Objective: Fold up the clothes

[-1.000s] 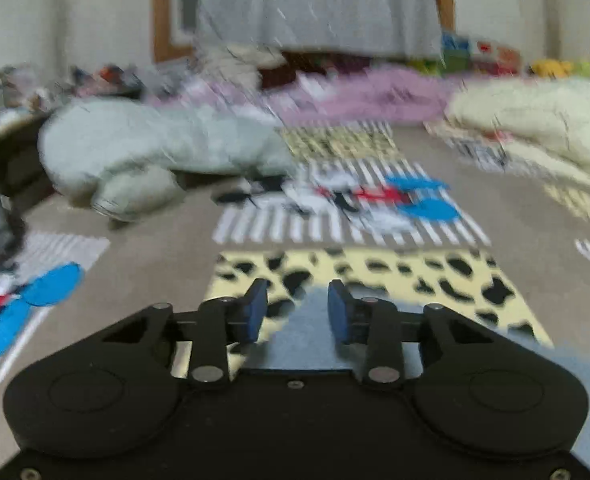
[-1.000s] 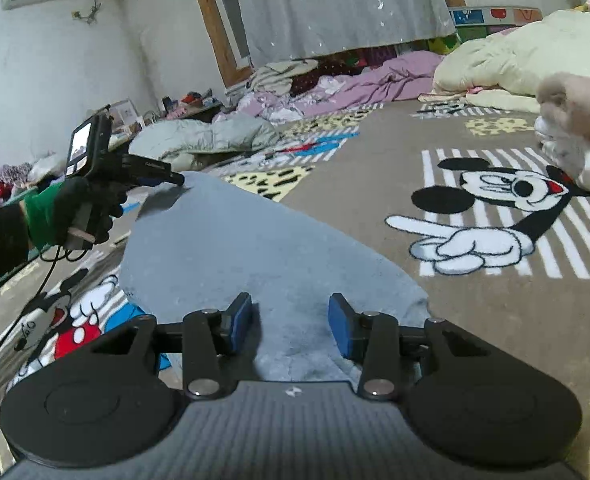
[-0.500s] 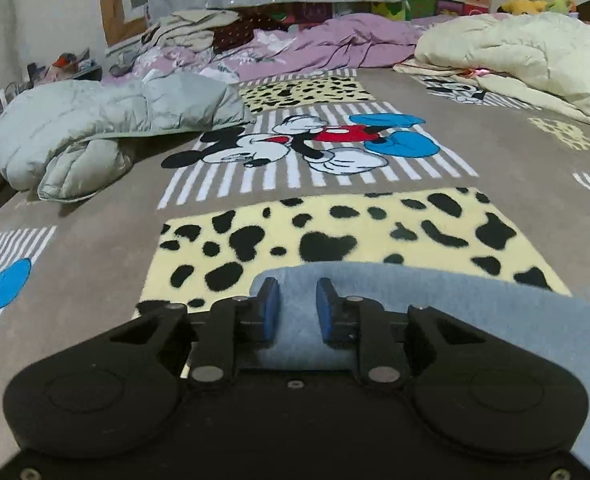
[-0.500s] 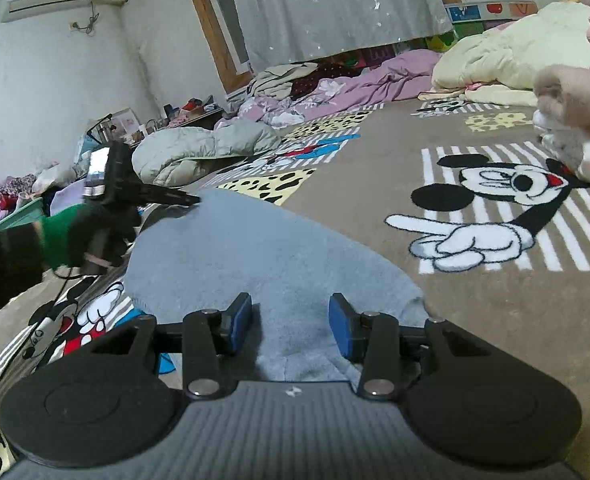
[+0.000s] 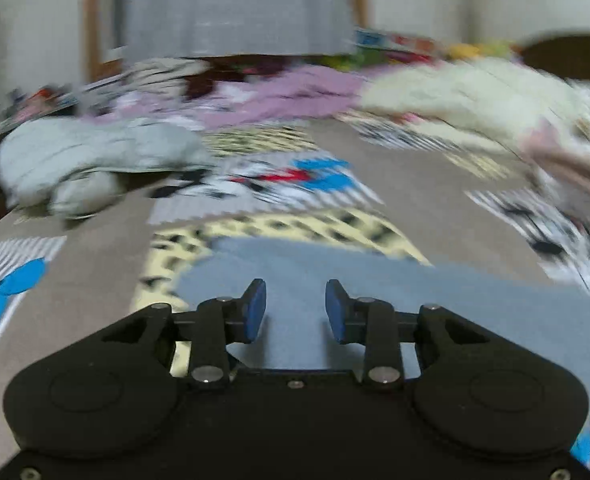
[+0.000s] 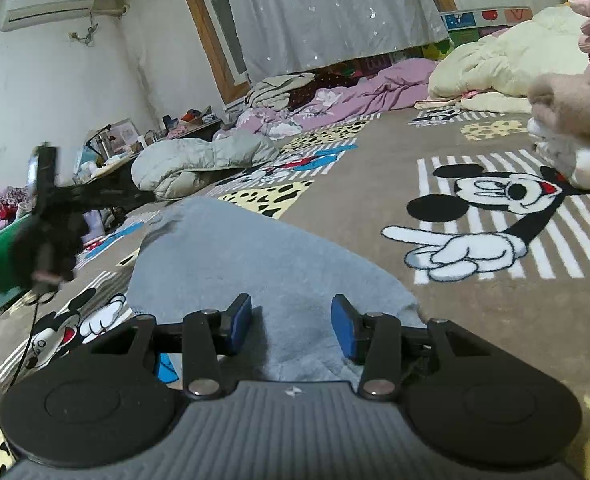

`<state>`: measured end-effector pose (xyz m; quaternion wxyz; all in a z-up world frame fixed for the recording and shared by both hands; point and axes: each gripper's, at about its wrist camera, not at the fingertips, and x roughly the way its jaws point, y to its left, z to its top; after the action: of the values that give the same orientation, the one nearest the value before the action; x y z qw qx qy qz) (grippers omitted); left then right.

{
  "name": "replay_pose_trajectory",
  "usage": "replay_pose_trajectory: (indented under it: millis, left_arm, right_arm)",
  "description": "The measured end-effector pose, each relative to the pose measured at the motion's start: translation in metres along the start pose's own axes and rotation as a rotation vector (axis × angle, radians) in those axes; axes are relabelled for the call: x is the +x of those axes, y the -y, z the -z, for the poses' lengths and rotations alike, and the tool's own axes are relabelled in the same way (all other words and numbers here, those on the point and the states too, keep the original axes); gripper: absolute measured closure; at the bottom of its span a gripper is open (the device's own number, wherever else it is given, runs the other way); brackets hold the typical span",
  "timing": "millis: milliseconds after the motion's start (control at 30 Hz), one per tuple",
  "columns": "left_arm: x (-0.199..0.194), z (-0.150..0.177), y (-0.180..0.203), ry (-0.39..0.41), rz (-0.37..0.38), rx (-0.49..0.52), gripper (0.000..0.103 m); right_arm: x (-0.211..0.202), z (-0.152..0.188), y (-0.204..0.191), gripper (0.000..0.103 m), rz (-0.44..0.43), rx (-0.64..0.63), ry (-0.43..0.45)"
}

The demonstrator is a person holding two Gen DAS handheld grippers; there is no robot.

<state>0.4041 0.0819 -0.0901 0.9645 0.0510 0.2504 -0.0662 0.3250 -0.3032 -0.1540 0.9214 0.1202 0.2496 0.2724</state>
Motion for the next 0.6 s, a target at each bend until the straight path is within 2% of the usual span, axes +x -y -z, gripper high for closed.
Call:
replay_pose_trajectory:
  millis: [67,133,233,333,433,600]
  left_arm:
    - [0.012,0.012,0.017,-0.044,0.032,0.039,0.072]
    - [0.043,0.028,0.029,-0.133,-0.009,0.096,0.069]
    - [0.053,0.023,0.034,-0.109,-0.042,0.092,0.067]
    - [0.036,0.017,0.033,-0.074,-0.04,0.077,0.067]
    - [0.013,0.016,0.014,-0.041,-0.063,-0.063,0.054]
    - [0.003,0.025,-0.045,-0.072,-0.069,-0.473,0.051]
  right_arm:
    - [0.001,0.0,-0.001,0.058,0.008,-0.003,-0.014]
    - [0.001,-0.001,-0.002,0.057,0.011,-0.014,-0.023]
    - [0.003,0.0,-0.004,0.057,0.018,-0.031,-0.041]
    - [0.006,0.001,-0.004,0.057,0.021,-0.039,-0.052]
    - [0.004,0.0,-0.002,0.057,0.012,-0.03,-0.047]
    - [-0.009,-0.005,0.001,0.057,0.013,-0.013,0.014]
